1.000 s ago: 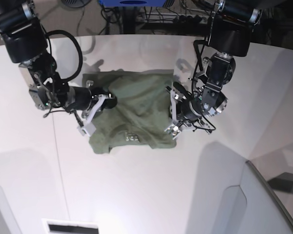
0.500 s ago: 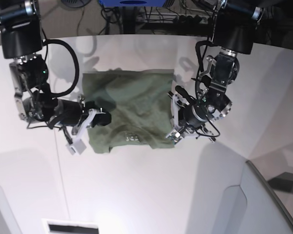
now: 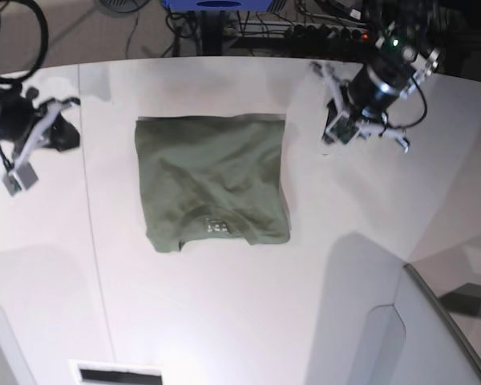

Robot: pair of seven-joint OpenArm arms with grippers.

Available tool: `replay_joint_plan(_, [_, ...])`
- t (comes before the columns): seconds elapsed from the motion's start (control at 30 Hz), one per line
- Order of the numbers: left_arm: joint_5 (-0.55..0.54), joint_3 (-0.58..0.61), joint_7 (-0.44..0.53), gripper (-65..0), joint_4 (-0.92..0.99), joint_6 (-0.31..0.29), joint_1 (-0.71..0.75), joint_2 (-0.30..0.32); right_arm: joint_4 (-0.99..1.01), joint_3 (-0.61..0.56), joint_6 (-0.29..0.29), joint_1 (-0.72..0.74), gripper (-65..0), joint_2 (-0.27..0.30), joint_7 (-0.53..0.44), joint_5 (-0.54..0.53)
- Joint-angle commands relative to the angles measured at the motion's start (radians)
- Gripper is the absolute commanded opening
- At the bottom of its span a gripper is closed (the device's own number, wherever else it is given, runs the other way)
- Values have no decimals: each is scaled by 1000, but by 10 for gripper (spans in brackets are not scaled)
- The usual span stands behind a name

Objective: Layout the t-shirt on the table in an organized manner, then fold the t-shirt properly

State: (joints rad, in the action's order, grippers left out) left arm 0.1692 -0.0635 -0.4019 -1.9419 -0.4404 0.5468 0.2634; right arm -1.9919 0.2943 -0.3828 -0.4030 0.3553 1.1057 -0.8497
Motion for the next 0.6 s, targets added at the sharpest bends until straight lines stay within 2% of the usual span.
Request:
replay_joint_plan(0.0, [-32,-12,47,-650,-18,7,34,9,-20,21,-8,-35,-650,21,-17,-21])
replay_joint_plan(0.23, [-29,-22,120,-650,-4,7,255,9,-20,147,-14,-357,-650,20,-55,-27])
replay_joint_plan(0.37, [-26,-23,130,-650,40,10,341,9,-10,141,-14,-524,-650,14,-146,-21])
replay_joint_plan(0.47, [-24,-6,131,-650,140,10,353,3,59,53,-14,-554,-650,23,-224,22])
replay_joint_plan(0.57, [-24,44,133,-650,293,12,313,1,190,-94,-14,-491,-650,17,-256,177])
